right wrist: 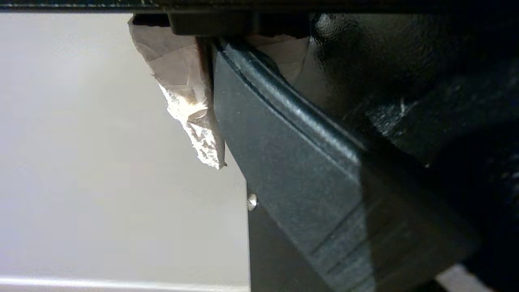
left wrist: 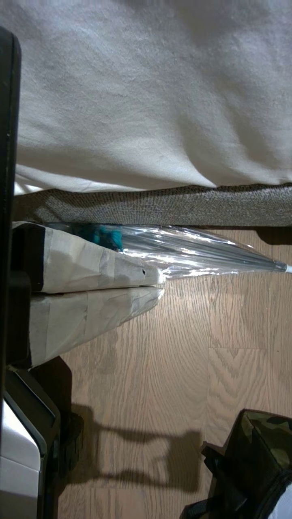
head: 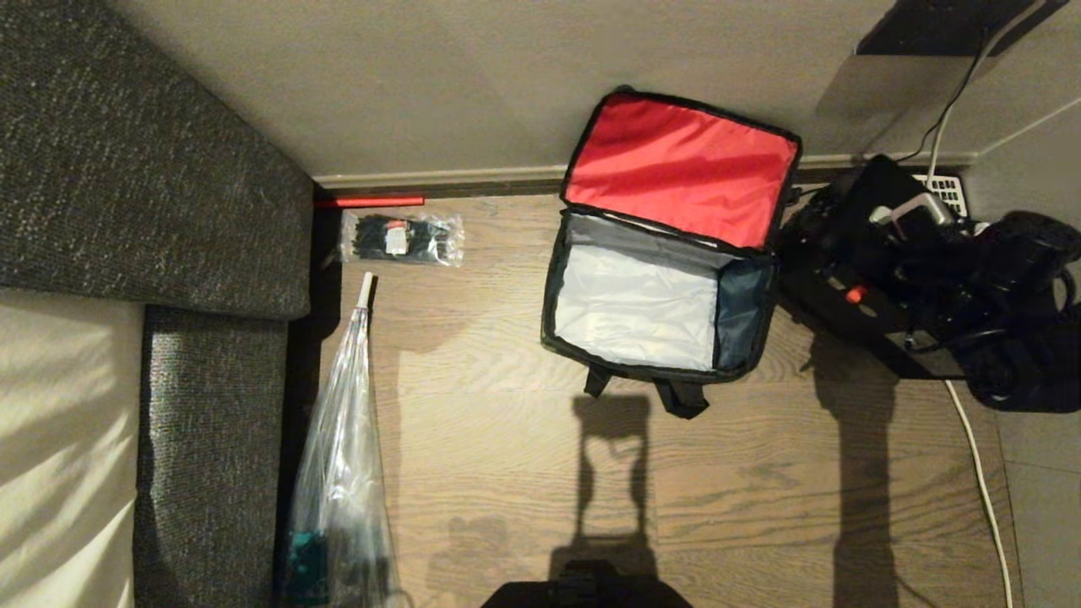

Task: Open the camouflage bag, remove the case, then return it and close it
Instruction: Place the black box back

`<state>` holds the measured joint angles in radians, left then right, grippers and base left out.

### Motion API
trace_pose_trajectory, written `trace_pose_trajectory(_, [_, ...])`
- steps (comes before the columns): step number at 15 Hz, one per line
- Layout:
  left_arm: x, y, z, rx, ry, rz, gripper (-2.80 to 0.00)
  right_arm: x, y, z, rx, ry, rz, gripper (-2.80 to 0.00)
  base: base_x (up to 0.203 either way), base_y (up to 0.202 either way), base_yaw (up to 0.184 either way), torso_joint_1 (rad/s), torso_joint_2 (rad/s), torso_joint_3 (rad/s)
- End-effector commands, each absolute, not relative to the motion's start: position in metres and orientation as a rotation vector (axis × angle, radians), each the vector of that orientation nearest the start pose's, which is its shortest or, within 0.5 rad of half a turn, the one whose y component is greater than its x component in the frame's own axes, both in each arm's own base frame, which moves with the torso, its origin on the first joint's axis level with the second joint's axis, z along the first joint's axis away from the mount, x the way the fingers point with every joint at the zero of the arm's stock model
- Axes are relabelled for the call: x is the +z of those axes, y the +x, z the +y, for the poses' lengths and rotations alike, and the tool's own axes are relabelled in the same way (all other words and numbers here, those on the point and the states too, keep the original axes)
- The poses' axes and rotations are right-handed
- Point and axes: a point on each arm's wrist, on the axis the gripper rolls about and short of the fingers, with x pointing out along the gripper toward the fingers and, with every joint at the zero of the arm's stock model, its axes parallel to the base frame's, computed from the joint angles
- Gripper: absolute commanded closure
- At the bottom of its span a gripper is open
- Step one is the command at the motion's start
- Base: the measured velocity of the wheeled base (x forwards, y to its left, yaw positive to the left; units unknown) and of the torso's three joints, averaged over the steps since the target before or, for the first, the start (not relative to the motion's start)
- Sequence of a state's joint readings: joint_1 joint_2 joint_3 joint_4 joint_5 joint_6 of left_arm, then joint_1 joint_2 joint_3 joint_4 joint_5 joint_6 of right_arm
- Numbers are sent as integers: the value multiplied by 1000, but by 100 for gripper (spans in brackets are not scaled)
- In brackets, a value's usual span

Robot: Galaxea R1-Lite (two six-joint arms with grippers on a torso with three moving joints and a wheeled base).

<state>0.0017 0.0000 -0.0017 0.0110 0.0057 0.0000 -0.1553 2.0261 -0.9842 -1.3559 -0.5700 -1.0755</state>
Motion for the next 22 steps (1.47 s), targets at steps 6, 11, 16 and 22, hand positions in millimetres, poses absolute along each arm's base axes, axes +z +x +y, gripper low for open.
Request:
trace_pose_trajectory(6, [75, -23, 0, 8, 0, 9, 0, 247, 286, -51, -855, -976, 9, 0, 0, 0, 0, 0, 0, 0])
trace_pose_trajectory(11, [75, -23, 0, 8, 0, 8, 0, 266, 249, -9, -778, -964, -90, 0, 0, 0, 0, 0, 0, 0])
trace_pose_trajectory(16, [75, -23, 0, 8, 0, 8, 0, 274, 228, 38, -625, -1016, -107, 0, 0, 0, 0, 0, 0, 0])
trace_pose_trajectory(22, [75, -23, 0, 8, 0, 9, 0, 278, 219, 90, -476, -992, -98, 0, 0, 0, 0, 0, 0, 0])
